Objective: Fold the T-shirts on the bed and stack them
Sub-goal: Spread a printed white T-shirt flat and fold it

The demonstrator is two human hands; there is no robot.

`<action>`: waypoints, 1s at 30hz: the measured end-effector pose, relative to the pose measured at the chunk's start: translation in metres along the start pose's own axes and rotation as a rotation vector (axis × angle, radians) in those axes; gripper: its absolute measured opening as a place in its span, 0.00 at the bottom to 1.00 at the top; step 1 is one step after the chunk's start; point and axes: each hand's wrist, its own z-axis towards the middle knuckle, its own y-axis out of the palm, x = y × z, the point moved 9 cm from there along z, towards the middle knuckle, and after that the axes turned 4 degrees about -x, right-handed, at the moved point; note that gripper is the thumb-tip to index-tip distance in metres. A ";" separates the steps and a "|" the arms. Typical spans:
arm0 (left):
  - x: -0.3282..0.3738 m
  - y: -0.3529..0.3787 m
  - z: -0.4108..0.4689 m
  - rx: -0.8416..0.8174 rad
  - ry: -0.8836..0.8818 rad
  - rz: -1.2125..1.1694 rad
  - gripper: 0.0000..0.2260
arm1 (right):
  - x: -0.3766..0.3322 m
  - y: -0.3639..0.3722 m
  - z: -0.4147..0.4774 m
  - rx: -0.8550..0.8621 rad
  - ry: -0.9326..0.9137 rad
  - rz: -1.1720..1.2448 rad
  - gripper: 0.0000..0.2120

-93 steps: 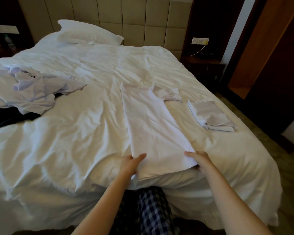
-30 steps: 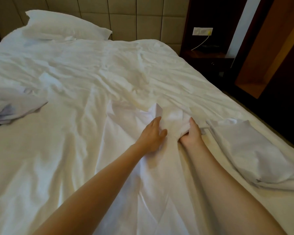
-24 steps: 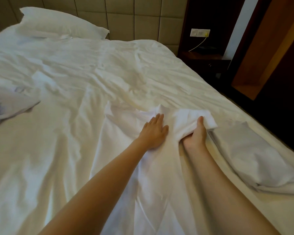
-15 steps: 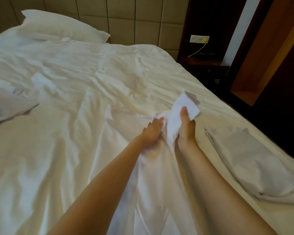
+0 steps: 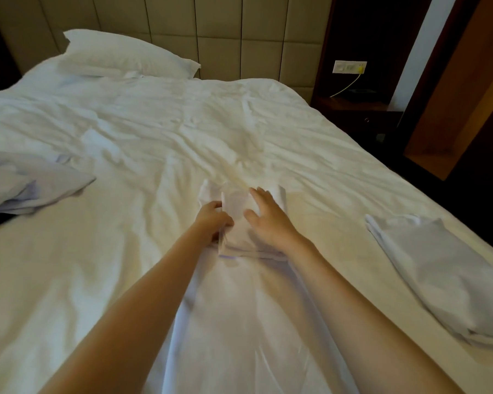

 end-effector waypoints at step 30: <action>-0.001 -0.033 0.040 0.020 0.006 -0.133 0.19 | 0.121 0.004 0.031 0.148 0.609 0.810 0.19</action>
